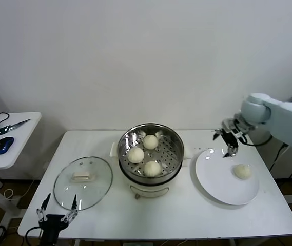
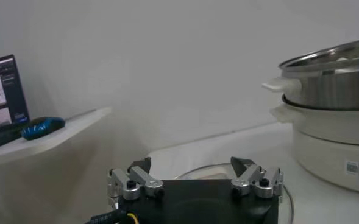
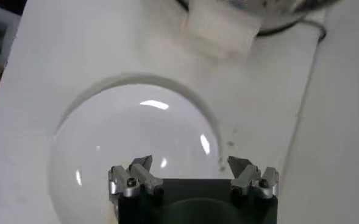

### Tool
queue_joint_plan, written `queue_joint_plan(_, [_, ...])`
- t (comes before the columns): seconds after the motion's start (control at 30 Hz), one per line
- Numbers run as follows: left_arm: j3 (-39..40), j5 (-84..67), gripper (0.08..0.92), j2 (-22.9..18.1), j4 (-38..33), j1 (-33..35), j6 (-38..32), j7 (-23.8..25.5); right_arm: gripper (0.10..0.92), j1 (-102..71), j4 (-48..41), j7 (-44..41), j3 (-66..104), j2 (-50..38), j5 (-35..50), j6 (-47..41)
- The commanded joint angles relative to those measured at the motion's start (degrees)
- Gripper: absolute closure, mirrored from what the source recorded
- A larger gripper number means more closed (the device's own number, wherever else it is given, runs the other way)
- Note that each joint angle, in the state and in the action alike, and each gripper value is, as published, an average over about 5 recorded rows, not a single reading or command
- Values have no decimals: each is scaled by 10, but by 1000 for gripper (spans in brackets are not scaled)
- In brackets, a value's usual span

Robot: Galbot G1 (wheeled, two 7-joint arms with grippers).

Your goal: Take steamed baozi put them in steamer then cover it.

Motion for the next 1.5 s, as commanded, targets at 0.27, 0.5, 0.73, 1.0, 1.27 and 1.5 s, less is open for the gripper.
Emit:
queue_joint_plan(0.27, [-1, 18, 177, -15, 0, 6, 3, 0, 203, -273, -213, -30, 293, 20, -181, 26])
queue_joint_plan(0.5, [-2, 21, 177, -17, 3, 4, 7, -1, 203, -272, -253, -48, 296, 51, -201, 48])
queue_joint_plan(0.73, [-1, 21, 177, -16, 2, 1, 11, -2, 203, -272, -270, -56, 295, 72, -210, 57])
queue_joint_plan(1.0, [-1, 23, 177, -16, 4, 1, 10, -2, 203, -273, -296, -42, 310, 93, -222, 74])
queue_joint_plan(1.27, [0, 24, 177, -16, 5, 3, 9, -2, 203, -270, -306, -46, 312, 99, -227, 85])
queue_joint_plan(1.5, [-1, 26, 177, -16, 3, 4, 8, -2, 309, -264, -298, -49, 308, 93, -216, 83])
